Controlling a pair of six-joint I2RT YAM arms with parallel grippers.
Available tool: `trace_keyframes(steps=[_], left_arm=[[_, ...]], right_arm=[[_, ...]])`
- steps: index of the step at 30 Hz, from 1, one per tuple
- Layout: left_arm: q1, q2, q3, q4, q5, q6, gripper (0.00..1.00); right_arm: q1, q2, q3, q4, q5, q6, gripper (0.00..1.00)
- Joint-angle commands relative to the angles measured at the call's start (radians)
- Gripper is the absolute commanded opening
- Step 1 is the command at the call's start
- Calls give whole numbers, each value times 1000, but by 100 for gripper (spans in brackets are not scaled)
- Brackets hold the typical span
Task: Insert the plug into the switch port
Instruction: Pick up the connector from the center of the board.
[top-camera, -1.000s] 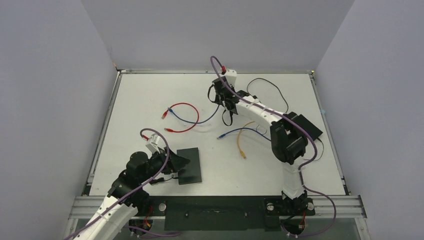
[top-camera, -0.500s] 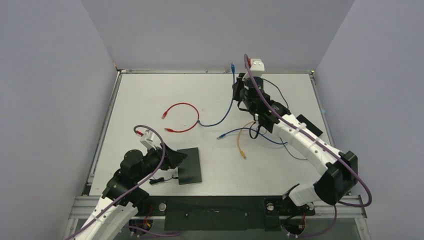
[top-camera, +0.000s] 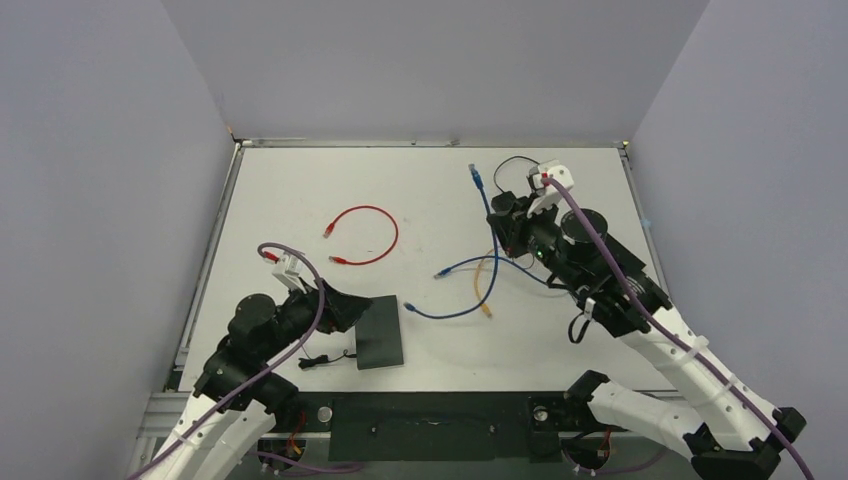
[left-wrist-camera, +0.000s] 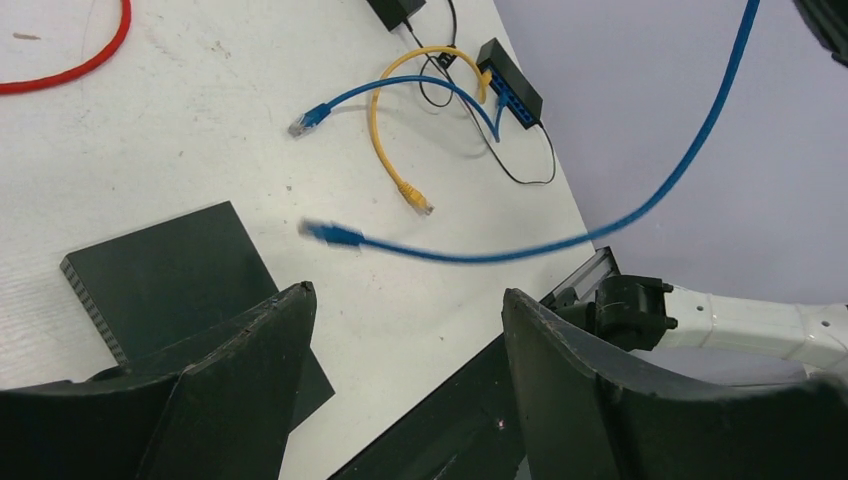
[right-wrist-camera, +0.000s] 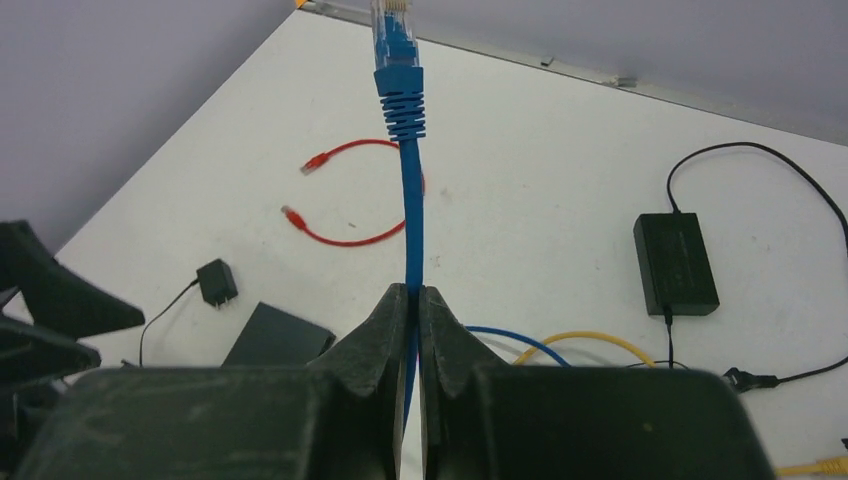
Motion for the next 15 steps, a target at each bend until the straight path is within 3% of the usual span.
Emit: trace_keyframes(steps=[1, 7, 15], left_arm=[[7, 35, 83, 64, 48, 34, 66], [7, 82, 168, 107, 137, 67, 67], [7, 110, 267, 197, 312, 127, 67]], right_arm=[[28, -136, -22, -142, -120, -50, 0], [47, -222, -43, -246, -267, -57, 0], [57, -215, -56, -322, -552, -80, 0]])
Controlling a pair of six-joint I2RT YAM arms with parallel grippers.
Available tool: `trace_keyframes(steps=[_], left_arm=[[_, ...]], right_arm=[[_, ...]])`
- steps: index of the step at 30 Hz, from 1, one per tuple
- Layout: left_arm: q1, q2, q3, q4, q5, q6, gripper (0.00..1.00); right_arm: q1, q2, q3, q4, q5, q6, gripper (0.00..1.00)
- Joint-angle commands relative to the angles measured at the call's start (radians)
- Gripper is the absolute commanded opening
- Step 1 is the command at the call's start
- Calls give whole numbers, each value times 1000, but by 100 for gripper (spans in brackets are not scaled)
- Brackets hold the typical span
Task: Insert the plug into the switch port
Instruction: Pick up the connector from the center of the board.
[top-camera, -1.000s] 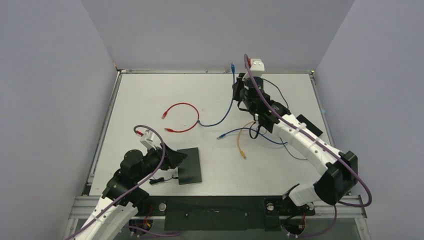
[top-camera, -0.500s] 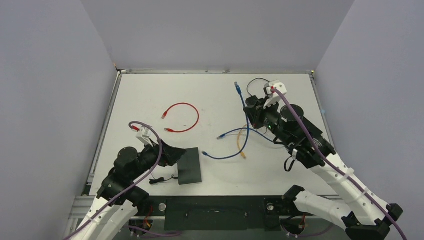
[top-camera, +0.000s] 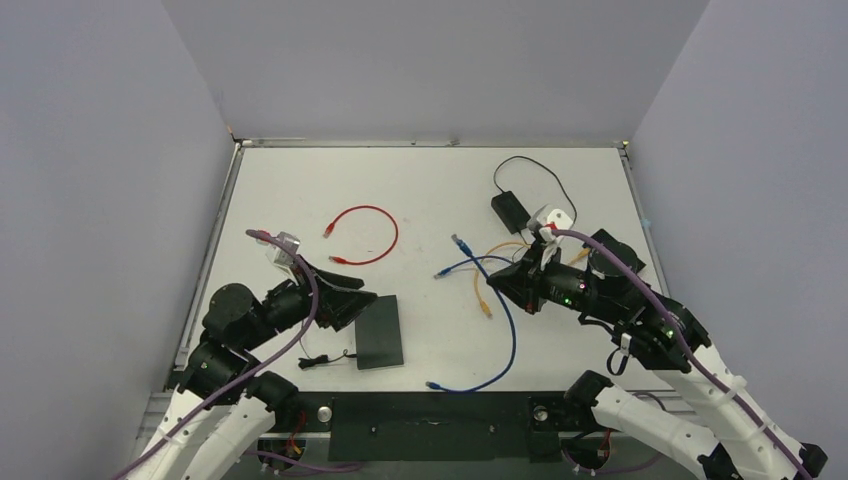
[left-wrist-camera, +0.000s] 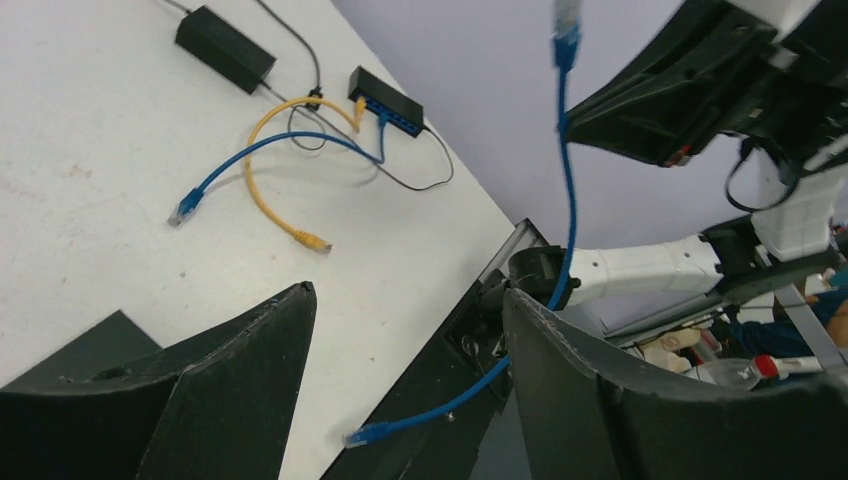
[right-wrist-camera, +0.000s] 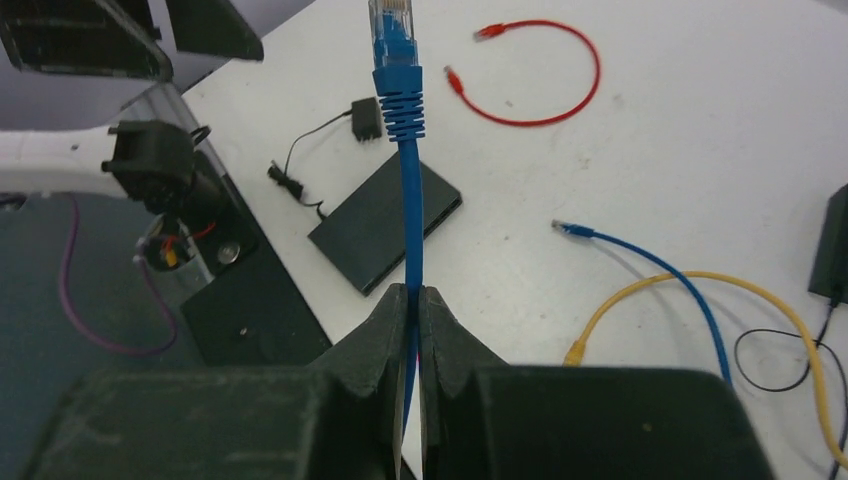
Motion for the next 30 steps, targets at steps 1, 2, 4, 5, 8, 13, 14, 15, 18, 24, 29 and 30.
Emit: trace_keyframes(steps=[1, 2, 4, 5, 8, 13, 14, 15, 18, 24, 29, 30], left_arm=[[7, 8, 89, 130, 142, 67, 67], [7, 8, 103, 142, 164, 78, 67], [6, 5, 119, 159, 193, 98, 67], [7, 3, 123, 166, 203, 104, 67], [6, -15, 122, 225, 259, 126, 67], [7, -46, 110, 297, 338, 158, 68], [7, -60, 102, 317, 349, 162, 68], [7, -77, 97, 330, 381, 167, 68], [7, -119, 60, 391, 424, 175, 67], [6, -206, 17, 400, 491, 248, 67], [6, -212, -7, 400, 619, 271, 67], [6, -211, -10, 399, 650, 280, 66]], right_arm=[[17, 23, -13, -38, -234, -24, 0], [21, 30, -16, -38, -276, -25, 0], [34, 46, -15, -38, -345, -29, 0], [39, 60, -16, -37, -366, -30, 0], [68, 93, -16, -36, -448, -33, 0], [123, 158, -39, 14, -548, -16, 0], [136, 165, -43, 41, -577, -10, 0], [143, 177, -49, 52, -589, -1, 0], [164, 204, -57, 91, -641, 4, 0], [193, 265, -65, 131, -711, -2, 0], [222, 298, -60, 171, -751, 4, 0], [226, 310, -57, 178, -755, 2, 0]])
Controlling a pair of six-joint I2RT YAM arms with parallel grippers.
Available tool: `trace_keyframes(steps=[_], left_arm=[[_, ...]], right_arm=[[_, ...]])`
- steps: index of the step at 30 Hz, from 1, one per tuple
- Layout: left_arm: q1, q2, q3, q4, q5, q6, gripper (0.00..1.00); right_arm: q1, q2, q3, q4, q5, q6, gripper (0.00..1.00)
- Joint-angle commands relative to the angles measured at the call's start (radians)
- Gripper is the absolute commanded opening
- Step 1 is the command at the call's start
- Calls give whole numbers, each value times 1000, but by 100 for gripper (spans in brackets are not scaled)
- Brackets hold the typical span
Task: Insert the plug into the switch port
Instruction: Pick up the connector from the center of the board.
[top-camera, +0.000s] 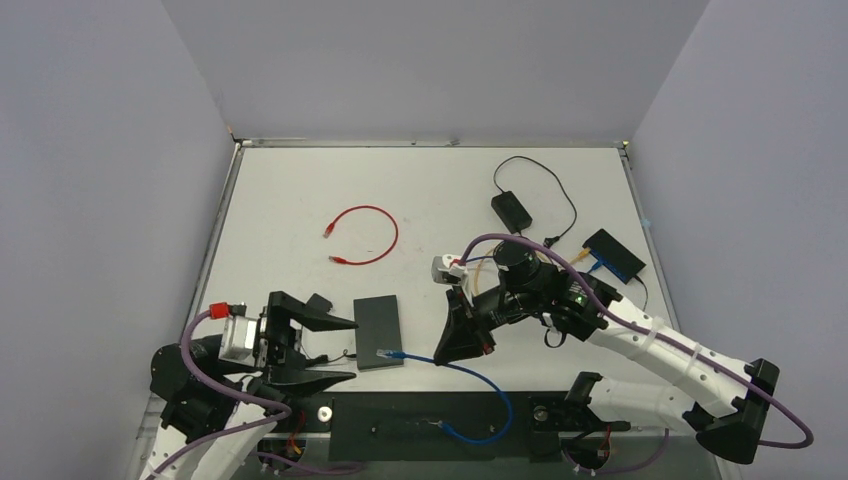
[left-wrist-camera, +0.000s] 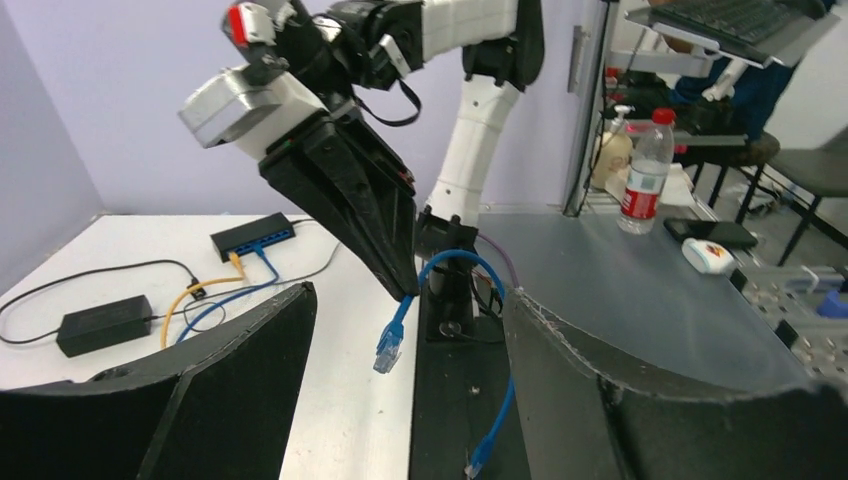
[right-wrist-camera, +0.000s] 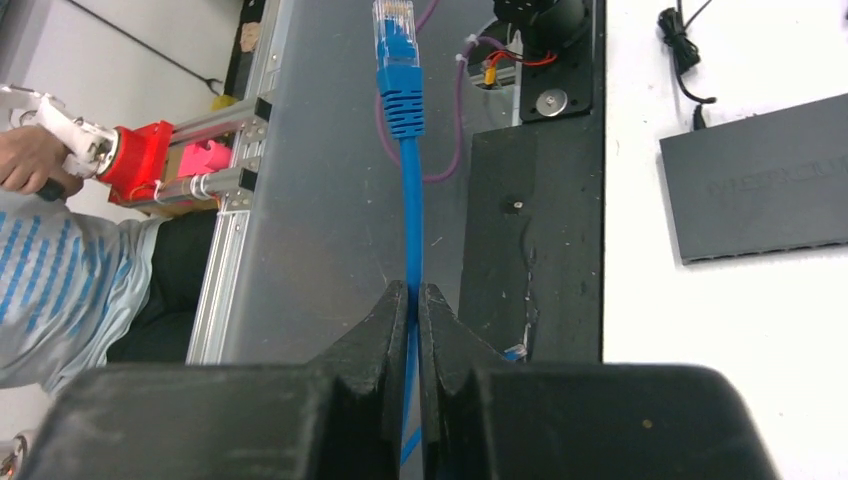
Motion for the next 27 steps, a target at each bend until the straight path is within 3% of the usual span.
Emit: trace_keyframes(steps=[1, 8, 18, 27], left_arm=[[6, 0, -21, 31, 150, 55, 66], [-4, -18, -19, -139, 158, 198, 65], [-51, -20, -33, -228, 91, 285, 55], [-71, -24, -39, -237, 64, 305, 55]], right_arm=[[27, 26, 8, 97, -80, -2, 0], [46, 69, 56, 95, -101, -14, 0], [71, 109, 110, 141, -83, 16, 0], [85, 137, 133, 159, -73, 36, 0]])
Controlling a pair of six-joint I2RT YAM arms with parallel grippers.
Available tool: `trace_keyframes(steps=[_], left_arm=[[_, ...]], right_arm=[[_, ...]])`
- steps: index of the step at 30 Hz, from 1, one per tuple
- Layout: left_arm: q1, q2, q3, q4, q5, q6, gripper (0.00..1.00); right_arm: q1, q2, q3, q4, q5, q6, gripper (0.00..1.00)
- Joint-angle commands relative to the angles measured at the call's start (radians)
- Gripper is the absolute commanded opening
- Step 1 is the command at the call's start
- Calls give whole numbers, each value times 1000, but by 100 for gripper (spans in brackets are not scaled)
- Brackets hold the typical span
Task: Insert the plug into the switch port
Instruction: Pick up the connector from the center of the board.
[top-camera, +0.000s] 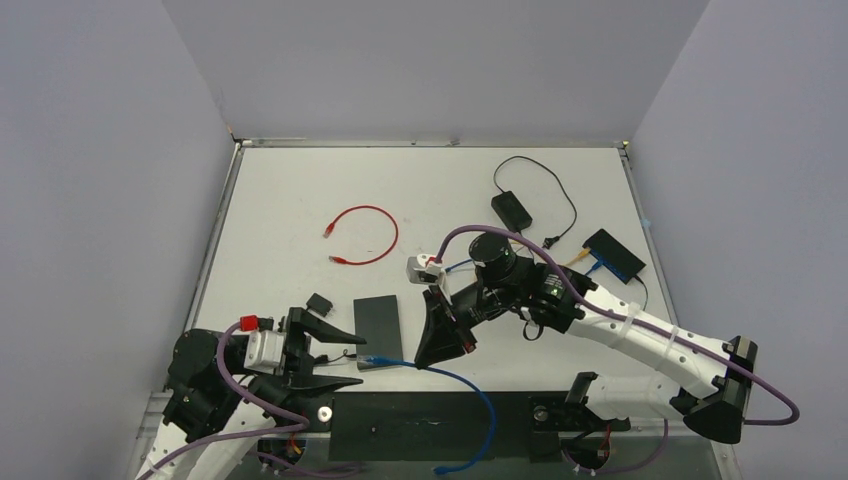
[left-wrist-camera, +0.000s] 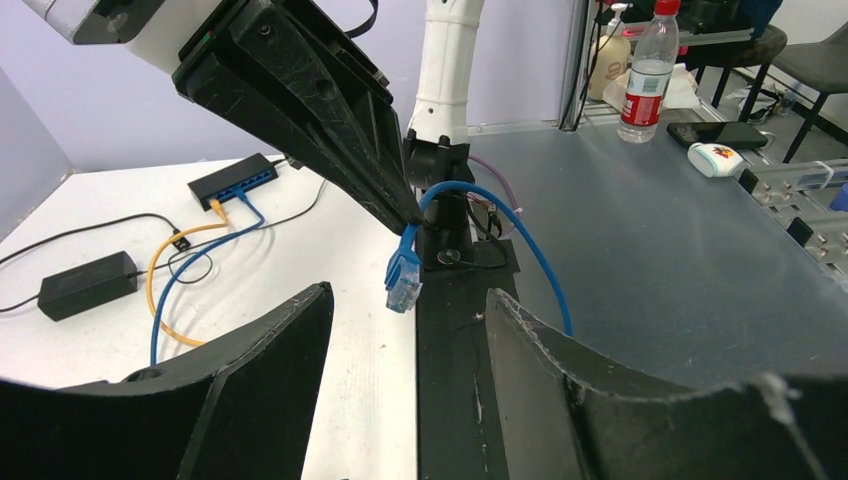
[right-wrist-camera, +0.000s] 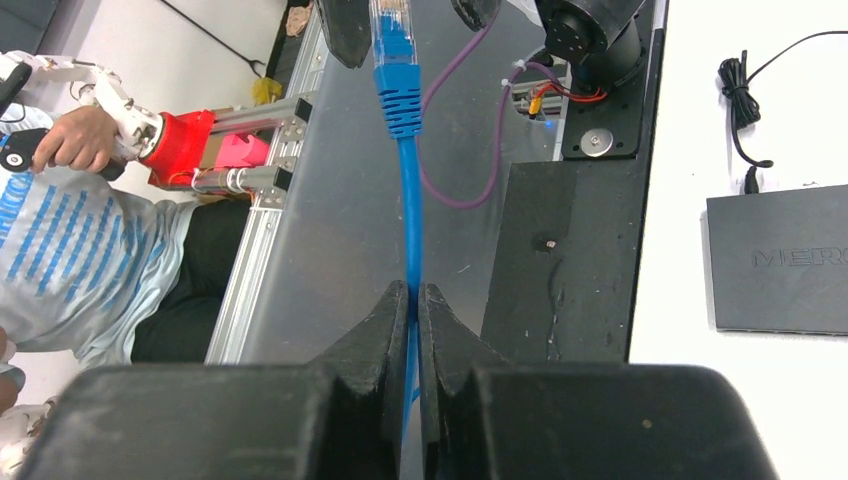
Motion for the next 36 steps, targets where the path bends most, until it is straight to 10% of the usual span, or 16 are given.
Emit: trace_keyframes(steps=[1, 36], left_arm=[[-9, -9, 1, -8, -23, 29, 55], [-21, -65, 20, -66, -116, 84, 41]], right_arm=[[9, 10, 55, 68, -8, 7, 0], [34, 32, 10, 106, 20, 44, 0]])
